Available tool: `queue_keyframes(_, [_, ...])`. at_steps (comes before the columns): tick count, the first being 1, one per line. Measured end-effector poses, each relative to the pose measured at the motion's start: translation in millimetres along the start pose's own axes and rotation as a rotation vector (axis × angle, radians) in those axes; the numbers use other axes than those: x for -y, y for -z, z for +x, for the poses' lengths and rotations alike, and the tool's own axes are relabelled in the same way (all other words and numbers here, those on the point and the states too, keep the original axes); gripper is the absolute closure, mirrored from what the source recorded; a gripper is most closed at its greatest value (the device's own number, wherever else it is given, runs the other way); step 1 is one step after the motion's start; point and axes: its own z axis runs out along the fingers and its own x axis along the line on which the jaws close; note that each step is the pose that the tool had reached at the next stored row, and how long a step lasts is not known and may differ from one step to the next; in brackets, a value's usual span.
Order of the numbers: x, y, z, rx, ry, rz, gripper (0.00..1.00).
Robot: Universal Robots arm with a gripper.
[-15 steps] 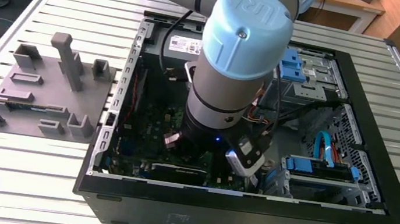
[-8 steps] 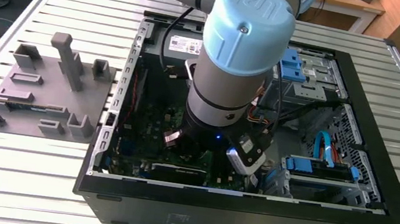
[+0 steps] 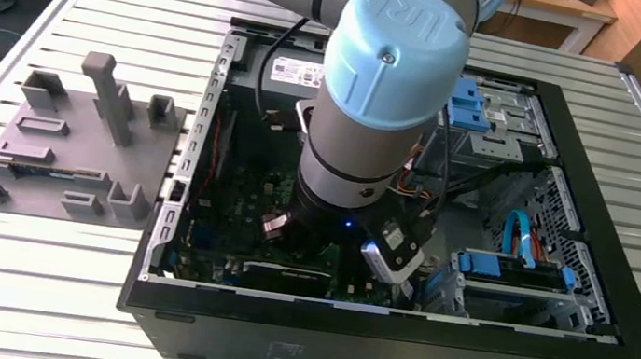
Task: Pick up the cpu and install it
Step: 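Close the cpu cover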
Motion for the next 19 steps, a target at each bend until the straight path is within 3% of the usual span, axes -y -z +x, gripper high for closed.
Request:
queue_keyframes(12, [0.8, -2.4, -0.8, 0.0000, 0.000, 0.0001, 0.89])
queue_keyframes(19, [-0.5, 1.2, -1.2, 0.0000, 0.000, 0.0001, 0.89])
